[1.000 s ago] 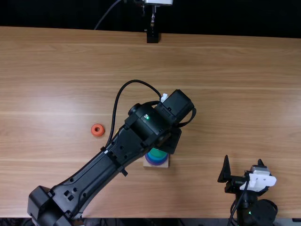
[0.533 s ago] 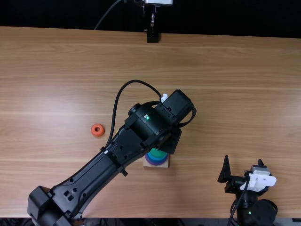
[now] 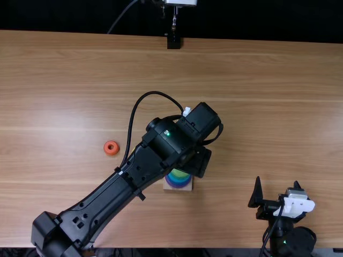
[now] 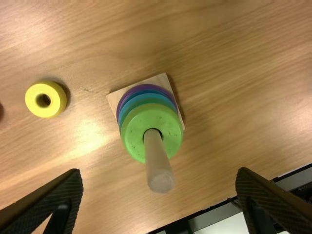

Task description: Build the Hanoi tower: stack the rings onto the peg from bottom to top in this color order: purple, dark blue, light blue, dark green, light green, yellow, orange.

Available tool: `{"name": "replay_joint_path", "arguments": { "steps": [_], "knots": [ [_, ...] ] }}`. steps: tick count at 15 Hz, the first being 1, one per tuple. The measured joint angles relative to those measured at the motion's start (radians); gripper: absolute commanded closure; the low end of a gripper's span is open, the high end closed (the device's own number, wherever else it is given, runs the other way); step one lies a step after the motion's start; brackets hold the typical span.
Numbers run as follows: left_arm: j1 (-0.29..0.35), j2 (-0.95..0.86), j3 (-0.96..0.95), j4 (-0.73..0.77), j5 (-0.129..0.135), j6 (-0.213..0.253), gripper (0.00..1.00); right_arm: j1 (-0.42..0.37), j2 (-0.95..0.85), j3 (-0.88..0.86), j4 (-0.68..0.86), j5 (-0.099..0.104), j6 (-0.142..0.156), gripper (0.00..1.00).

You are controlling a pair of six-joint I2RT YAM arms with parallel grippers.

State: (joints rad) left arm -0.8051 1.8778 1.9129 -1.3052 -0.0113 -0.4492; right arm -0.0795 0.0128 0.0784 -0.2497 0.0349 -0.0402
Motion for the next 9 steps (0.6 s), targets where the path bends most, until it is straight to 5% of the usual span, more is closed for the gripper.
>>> {"name": "replay_joint_path", "arguments": {
  "steps": [3, 9],
  "knots": [
    [0.036, 0.000, 0.000, 0.003, 0.001, 0.000, 0.00, 0.000, 0.000, 0.000, 0.000, 0.000, 0.000, 0.00],
    [0.214, 0.000, 0.000, 0.003, -0.005, 0.002, 0.00, 0.000, 0.000, 0.000, 0.000, -0.001, 0.000, 0.00]
  ]
}}
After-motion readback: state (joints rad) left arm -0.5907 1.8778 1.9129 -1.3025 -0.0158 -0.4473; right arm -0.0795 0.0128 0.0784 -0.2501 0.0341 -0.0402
